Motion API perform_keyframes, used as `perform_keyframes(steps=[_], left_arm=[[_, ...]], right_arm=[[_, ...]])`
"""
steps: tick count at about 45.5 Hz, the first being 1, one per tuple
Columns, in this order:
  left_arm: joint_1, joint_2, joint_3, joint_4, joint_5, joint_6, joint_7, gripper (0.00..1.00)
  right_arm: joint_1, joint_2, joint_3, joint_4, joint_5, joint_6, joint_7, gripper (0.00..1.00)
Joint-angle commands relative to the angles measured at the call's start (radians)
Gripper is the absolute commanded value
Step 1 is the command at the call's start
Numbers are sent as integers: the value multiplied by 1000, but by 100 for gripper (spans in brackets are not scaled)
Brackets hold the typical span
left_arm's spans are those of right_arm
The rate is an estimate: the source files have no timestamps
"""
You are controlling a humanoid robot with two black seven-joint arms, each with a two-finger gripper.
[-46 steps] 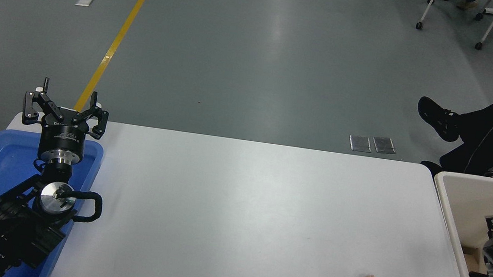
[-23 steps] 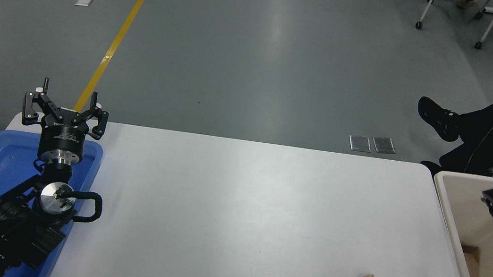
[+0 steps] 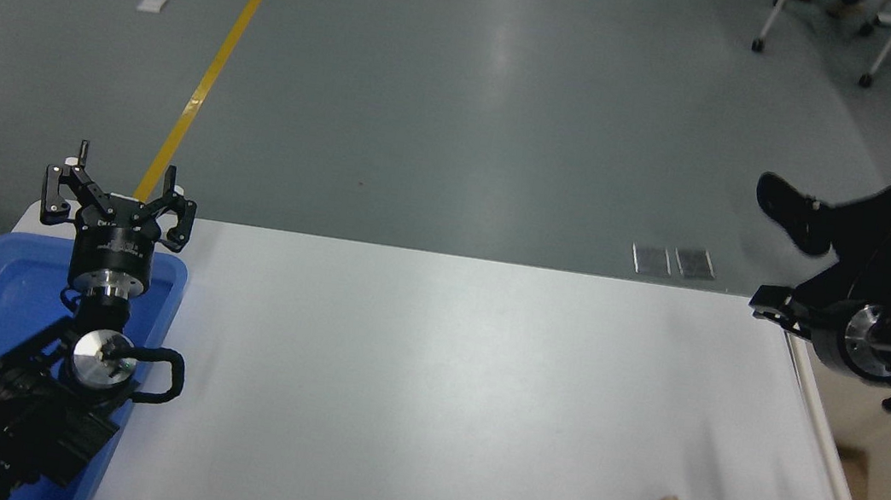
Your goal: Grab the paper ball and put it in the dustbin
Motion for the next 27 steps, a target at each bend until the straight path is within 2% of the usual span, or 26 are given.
perform_keyframes(steps=[1,21,27], left_arm=[[0,0,0,0,0,0,0,99],[0,0,0,0,1,-1,0,99],[0,0,0,0,1,-1,0,99]], right_arm=[[299,50,-62,285,1,164,-2,100],[622,43,-41,358,1,648,0,100],[664,30,-24,358,1,738,-2,100]])
